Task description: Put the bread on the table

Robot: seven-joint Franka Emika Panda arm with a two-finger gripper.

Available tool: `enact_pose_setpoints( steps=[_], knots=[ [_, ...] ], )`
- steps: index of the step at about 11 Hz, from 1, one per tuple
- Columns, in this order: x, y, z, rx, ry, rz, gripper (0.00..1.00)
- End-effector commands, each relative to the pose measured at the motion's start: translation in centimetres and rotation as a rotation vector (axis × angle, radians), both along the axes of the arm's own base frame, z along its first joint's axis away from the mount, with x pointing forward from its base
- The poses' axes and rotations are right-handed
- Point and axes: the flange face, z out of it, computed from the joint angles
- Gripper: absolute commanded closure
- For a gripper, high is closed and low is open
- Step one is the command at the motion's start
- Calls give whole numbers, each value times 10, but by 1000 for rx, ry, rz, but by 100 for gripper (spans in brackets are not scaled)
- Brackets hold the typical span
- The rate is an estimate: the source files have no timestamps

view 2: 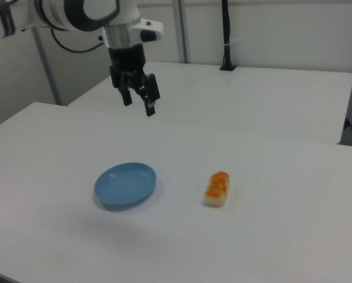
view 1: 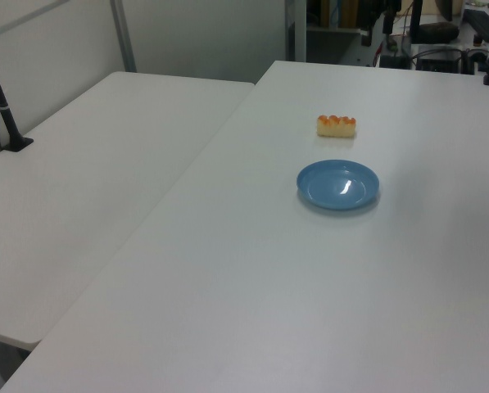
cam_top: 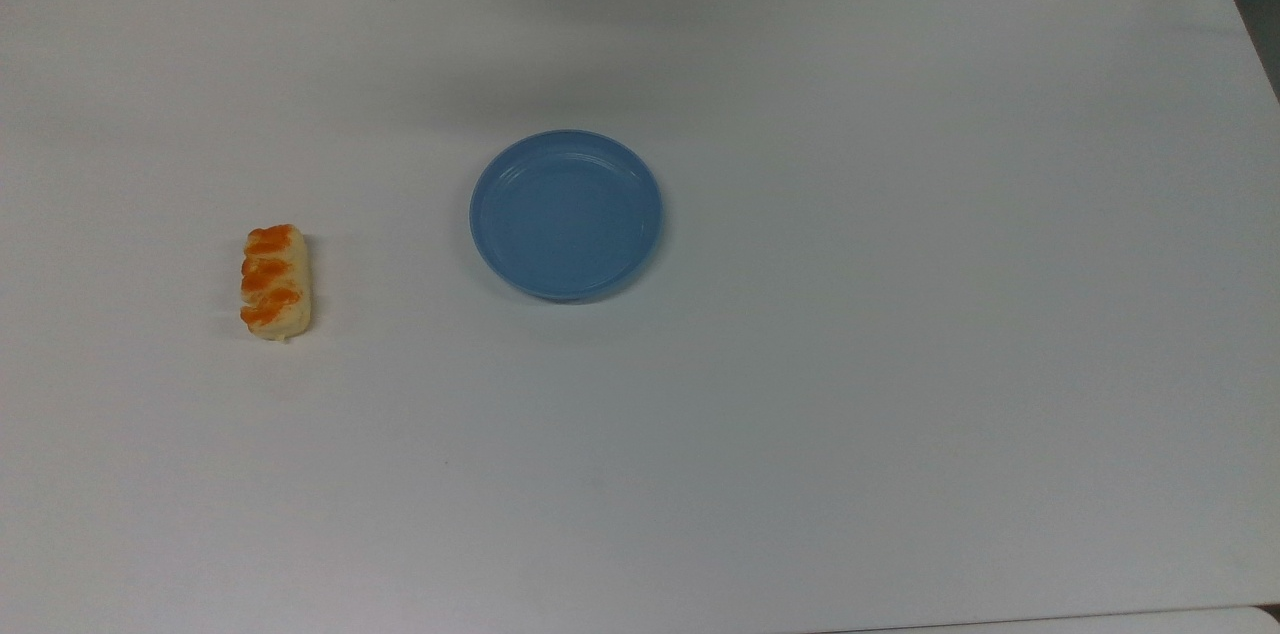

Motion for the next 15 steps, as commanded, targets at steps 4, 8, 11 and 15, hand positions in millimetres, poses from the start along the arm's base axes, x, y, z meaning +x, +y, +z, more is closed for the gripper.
enact_pose_setpoints(
  steps=[4, 8, 11, 15],
  knots=[
    [-13, 5, 12, 13, -21, 310, 0],
    [-11, 37, 2, 57, -28, 265, 0],
    [-17, 34, 11, 47, -73, 261, 0],
    [-24, 31, 23, 50, -66, 255, 0]
  ],
)
